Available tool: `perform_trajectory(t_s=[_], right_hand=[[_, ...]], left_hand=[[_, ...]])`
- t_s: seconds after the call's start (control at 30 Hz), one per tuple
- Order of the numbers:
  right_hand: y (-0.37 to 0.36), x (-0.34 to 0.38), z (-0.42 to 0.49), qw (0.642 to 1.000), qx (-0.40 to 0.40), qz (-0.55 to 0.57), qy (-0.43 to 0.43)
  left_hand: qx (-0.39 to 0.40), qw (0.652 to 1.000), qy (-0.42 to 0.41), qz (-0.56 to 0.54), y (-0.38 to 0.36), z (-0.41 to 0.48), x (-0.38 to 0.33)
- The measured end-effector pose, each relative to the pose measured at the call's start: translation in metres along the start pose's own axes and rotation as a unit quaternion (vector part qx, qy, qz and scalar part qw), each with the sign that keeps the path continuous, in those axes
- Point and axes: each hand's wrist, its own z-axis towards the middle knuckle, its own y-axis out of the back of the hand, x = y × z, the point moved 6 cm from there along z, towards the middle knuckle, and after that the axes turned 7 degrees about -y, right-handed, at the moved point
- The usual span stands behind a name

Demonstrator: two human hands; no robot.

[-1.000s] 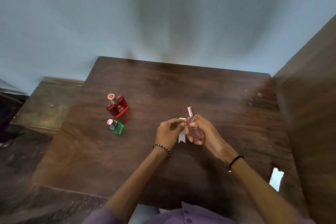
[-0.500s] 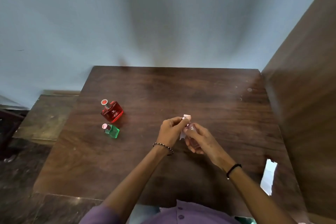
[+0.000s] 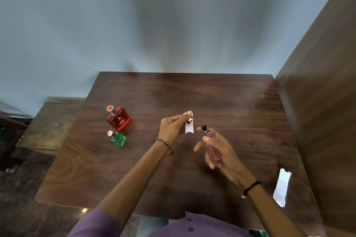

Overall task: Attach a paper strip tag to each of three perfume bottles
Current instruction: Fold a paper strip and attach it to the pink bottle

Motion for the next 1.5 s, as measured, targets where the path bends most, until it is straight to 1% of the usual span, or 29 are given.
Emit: perform_trajectory(t_s=[0.1, 0.2, 0.3, 0.37, 0.43, 0.5, 0.53, 0.6, 0.67, 0.77, 0.93, 1.1, 1.17, 1.27, 1.3, 1.4, 1.5], right_hand=[[0.0, 0.006, -0.003, 0.998, 0.037, 0.041, 0.006], [0.0, 0.012, -0.003, 0.998, 0.038, 0.042, 0.014], [0.005, 0.015, -0.001, 1.0, -0.018, 0.004, 0.022], [0.01, 0.017, 0.001, 0.992, -0.084, -0.093, 0.025], [0.014, 0.021, 0.001, 0.962, -0.139, -0.23, 0.049], [0.013, 0.025, 0.0, 0.917, -0.165, -0.354, 0.085], [0.011, 0.026, 0.001, 0.897, -0.17, -0.396, 0.098], [0.007, 0.028, 0.002, 0.868, -0.18, -0.447, 0.116], [0.007, 0.028, 0.005, 0.849, -0.189, -0.476, 0.131], [0.008, 0.027, 0.008, 0.829, -0.201, -0.502, 0.143], [0.008, 0.03, 0.007, 0.811, -0.224, -0.52, 0.146], [0.009, 0.029, 0.009, 0.796, -0.23, -0.54, 0.147], [0.01, 0.029, 0.008, 0.798, -0.231, -0.535, 0.15], [0.011, 0.03, 0.006, 0.82, -0.236, -0.501, 0.143], [0.012, 0.032, 0.004, 0.828, -0.242, -0.489, 0.132], [0.02, 0.032, -0.003, 0.85, -0.281, -0.442, 0.062], [0.03, 0.033, -0.014, 0.872, -0.332, -0.359, 0.029]], left_hand=[[0.003, 1.0, 0.012, -0.015, -0.008, -0.002, 0.001], [0.014, 1.0, 0.016, -0.014, -0.016, -0.007, 0.002], [0.021, 1.0, 0.01, -0.016, -0.022, -0.011, 0.001], [0.027, 0.999, 0.012, -0.023, -0.024, -0.012, 0.0], [0.032, 0.999, 0.014, -0.027, -0.027, -0.014, -0.001], [0.034, 0.999, 0.017, -0.032, -0.029, -0.014, -0.001], [0.035, 0.998, 0.022, -0.039, -0.03, -0.015, -0.001], [0.035, 0.997, 0.036, -0.061, -0.034, -0.016, -0.002], [0.032, 0.995, 0.044, -0.079, -0.037, -0.016, -0.004], [0.025, 0.994, 0.051, -0.09, -0.04, -0.016, -0.006], [0.021, 0.994, 0.06, -0.084, -0.043, -0.015, -0.004], [0.026, 0.993, 0.068, -0.089, -0.046, -0.014, -0.003], [0.032, 0.993, 0.07, -0.086, -0.047, -0.015, -0.003], [0.036, 0.994, 0.064, -0.076, -0.047, -0.014, -0.002], [0.036, 0.995, 0.062, -0.07, -0.047, -0.013, -0.002], [0.025, 0.997, 0.057, -0.046, -0.044, -0.01, 0.002], [0.01, 0.999, 0.046, -0.019, -0.041, -0.011, 0.0]])
